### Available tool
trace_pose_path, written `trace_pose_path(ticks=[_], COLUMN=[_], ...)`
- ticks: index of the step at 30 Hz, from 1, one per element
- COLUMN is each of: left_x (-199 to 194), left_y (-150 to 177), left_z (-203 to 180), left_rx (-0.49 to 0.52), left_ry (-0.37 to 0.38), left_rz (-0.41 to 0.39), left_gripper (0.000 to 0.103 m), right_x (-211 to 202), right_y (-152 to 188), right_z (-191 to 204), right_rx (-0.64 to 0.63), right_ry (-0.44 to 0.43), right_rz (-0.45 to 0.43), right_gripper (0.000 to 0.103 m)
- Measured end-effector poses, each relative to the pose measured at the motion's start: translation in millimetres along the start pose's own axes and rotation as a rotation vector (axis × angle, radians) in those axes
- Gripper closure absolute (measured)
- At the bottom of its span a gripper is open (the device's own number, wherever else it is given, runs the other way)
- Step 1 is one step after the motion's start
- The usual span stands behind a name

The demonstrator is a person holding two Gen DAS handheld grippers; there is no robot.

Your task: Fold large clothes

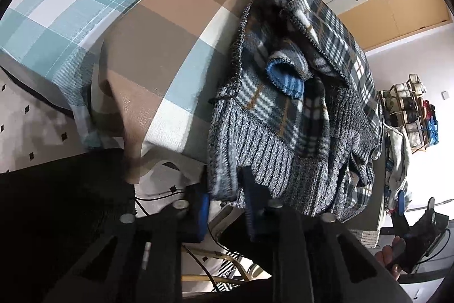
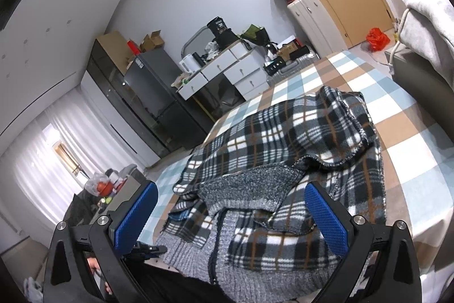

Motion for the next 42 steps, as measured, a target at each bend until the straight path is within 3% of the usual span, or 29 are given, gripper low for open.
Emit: trace_pose_path(ticks=[10, 13, 18, 19, 22, 27, 31, 33, 36, 40, 42], left_x=[-14, -3, 5, 3, 3, 1, 2, 4, 4, 7, 7], left_y=[-6, -13, -13, -12, -11, -12, -15, -18, -20, -17, -17], left_z=[-33, -37, -30, -29, -24, -22, -29, -32, -33, -29, -30], left_rx=[0.091, 0.111, 0.069, 0.066, 0.036, 0.008, 0.034, 0.042, 0.056, 0.092, 0.126], left_ry=[-0.007, -0.042, -0.034, -0.047, -0.042, -0.028, -0.024, -0.022, -0.014, -0.115, -0.149], left_rz=[-0.068, -0.03, 0.001, -0.006, -0.011, -0.014, -0.022, -0.038, -0.049, -0.022, -0.024], left_gripper=[0.1, 0.1, 0.096, 0.094, 0.071, 0.065, 0.052, 0.052, 0.054, 0.095, 0.099], right_x=[-1, -1, -1, -1, -1, -1, -1, -1, -2, -4, -4], right_y=[-1, -1, -1, -1, -1, 0, 0, 0, 0, -2, -6], right_z=[-1, -2, -2, -2, -2, 0, 0, -1, 1, -4, -10], right_rx=[0.004, 0.006, 0.01, 0.012, 0.011, 0.005, 0.009, 0.008, 0.011, 0.037, 0.06], right_ry=[-0.002, -0.003, -0.009, -0.01, -0.01, -0.005, -0.007, -0.008, -0.008, -0.005, -0.006], right_rz=[-0.003, -0.002, -0.007, -0.008, -0.004, -0.004, -0.003, -0.003, -0.006, -0.006, 0.022], right_gripper=[0.0, 0.0, 0.0, 0.0, 0.0, 0.0, 0.0, 0.0, 0.0, 0.0, 0.0])
Point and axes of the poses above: each gripper's, at about its wrist camera, not at the fingertips, and x roughly the way its jaws point, z to its left, y to its underside, the point moved 6 cm from there along x, roughly the way its jaws point, and after that the axes turned 14 degrees about z, right-handed, at the moved point
